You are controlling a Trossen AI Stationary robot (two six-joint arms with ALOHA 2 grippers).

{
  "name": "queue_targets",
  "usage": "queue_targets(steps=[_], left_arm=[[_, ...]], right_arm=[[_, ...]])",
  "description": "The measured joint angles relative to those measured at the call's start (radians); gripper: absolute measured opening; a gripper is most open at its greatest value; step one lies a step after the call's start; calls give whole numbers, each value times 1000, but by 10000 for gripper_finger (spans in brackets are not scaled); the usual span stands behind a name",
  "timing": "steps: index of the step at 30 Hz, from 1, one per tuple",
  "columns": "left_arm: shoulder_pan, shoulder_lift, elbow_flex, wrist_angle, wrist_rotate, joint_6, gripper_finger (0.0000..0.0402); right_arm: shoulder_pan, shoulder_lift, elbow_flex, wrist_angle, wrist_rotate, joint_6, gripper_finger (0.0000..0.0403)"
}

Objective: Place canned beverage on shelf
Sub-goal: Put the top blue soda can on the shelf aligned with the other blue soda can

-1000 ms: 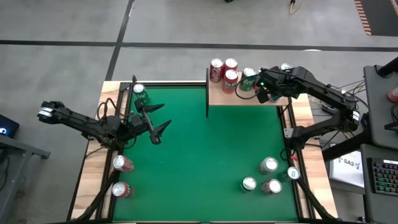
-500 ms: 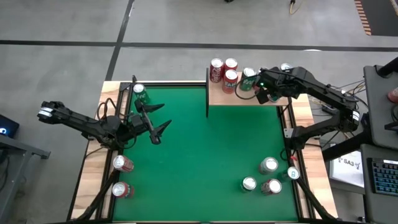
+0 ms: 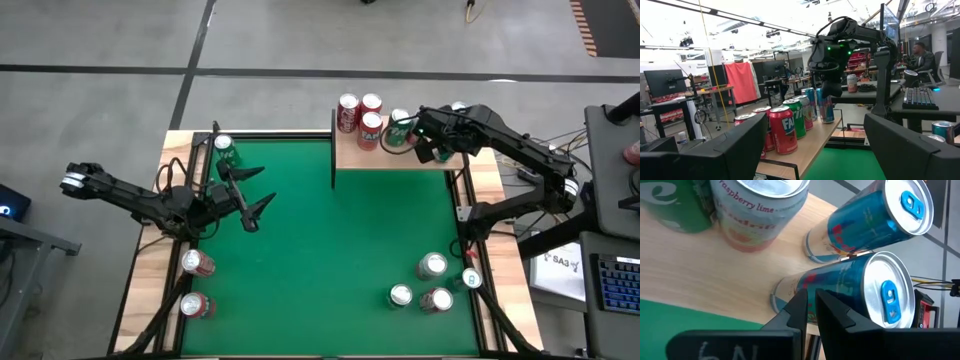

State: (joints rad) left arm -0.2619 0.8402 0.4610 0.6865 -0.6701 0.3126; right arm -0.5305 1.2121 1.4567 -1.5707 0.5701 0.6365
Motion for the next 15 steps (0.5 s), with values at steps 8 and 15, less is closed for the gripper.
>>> queue_targets(steps=[8,15], left_arm=[[0,0,0,0,0,0,316],[0,0,0,0,0,4,316]], right_arm=[[0,0,0,6,0,-6,28],[2,0,0,17,-48,-8,28]])
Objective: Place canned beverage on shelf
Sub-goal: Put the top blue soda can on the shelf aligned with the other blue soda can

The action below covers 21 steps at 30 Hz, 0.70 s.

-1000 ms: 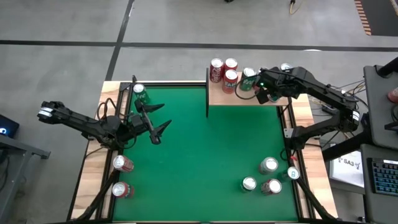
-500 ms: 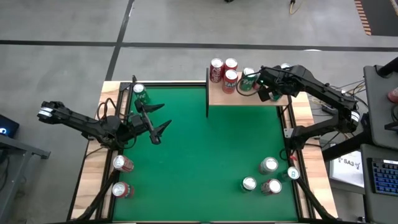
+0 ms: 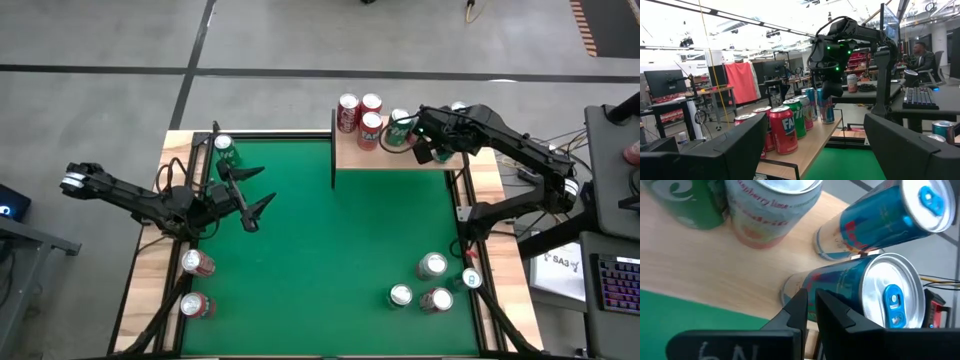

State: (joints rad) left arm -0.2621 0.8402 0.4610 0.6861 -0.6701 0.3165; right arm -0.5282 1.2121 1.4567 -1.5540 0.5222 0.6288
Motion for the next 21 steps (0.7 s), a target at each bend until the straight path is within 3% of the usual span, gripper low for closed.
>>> queue_targets(steps=[8,21], left_arm=[[0,0,0,0,0,5,316],[0,70,0,76,0,-3,316]], right_arm=[[20,-1,3,48,2,-45,28],[46,-9,138,67,-40,-160,28]])
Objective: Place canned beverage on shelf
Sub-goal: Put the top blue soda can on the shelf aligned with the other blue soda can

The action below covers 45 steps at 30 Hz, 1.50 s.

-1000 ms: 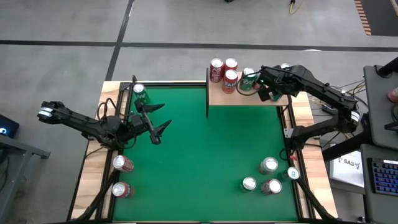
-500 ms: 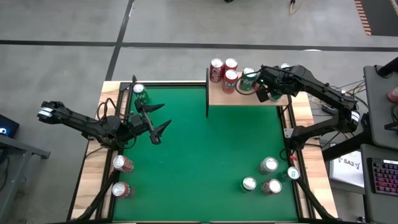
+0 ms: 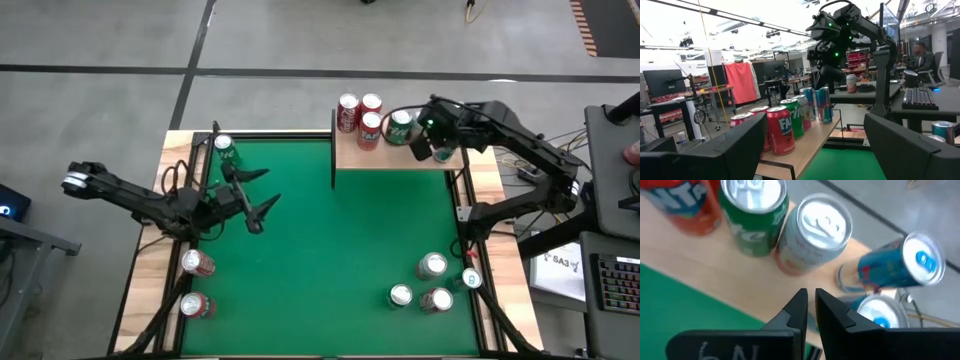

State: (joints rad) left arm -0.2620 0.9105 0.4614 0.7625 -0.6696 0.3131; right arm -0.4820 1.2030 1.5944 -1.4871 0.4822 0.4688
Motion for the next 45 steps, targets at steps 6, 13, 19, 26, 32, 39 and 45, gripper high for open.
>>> queue_targets(steps=[6,13,19,26,32,39,45], left_arm=[[0,73,34,15,0,0,316],[0,166,98,-41,-1,16,316],[0,194,128,-68,-4,17,316],[0,187,134,-94,-4,16,316],[0,184,134,-113,-5,14,316],[0,184,134,-115,-5,14,316],[0,184,134,-114,-5,14,316]], right_arm=[[58,9,-24,-33,-115,19,28],[171,66,-117,-32,-48,28,28],[190,147,-150,-83,107,28,28],[190,229,-163,-83,156,-18,28],[186,249,-199,-82,177,-23,28],[181,197,-287,-86,224,-12,28],[180,149,-326,-85,229,-9,28]])
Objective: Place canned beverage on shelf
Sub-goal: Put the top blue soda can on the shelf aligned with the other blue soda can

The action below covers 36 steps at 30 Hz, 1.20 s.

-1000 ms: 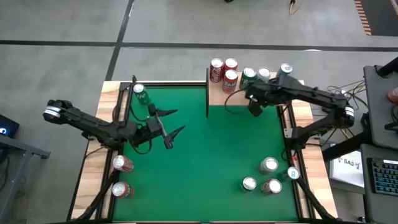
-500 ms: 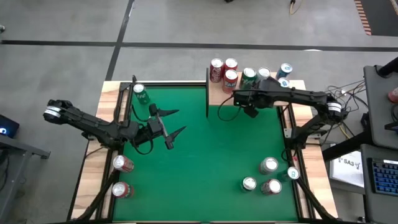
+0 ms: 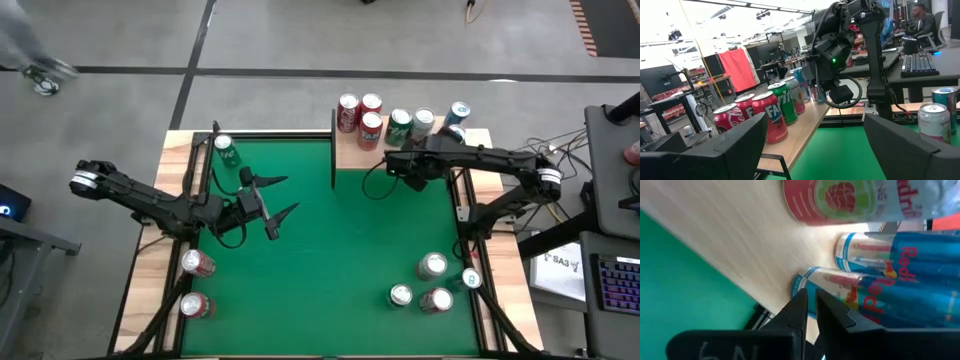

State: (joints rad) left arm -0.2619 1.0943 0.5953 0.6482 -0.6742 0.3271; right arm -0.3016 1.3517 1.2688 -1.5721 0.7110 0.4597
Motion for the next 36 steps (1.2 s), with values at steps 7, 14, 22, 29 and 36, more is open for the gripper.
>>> queue_targets(steps=[7,14,22,29,36], left_arm=[[0,0,0,2,0,0,316],[0,0,-1,2,0,-4,316],[0,0,-1,1,0,-4,316],[0,0,-1,0,0,-4,316],[0,0,-1,0,0,-4,316]], right_arm=[[0,-26,-38,1,28,0,28],[-5,-26,-54,1,53,-6,28],[-6,-28,-74,1,52,-7,28],[-6,-28,-106,2,52,-7,28],[-6,-28,-140,2,53,-6,28]])
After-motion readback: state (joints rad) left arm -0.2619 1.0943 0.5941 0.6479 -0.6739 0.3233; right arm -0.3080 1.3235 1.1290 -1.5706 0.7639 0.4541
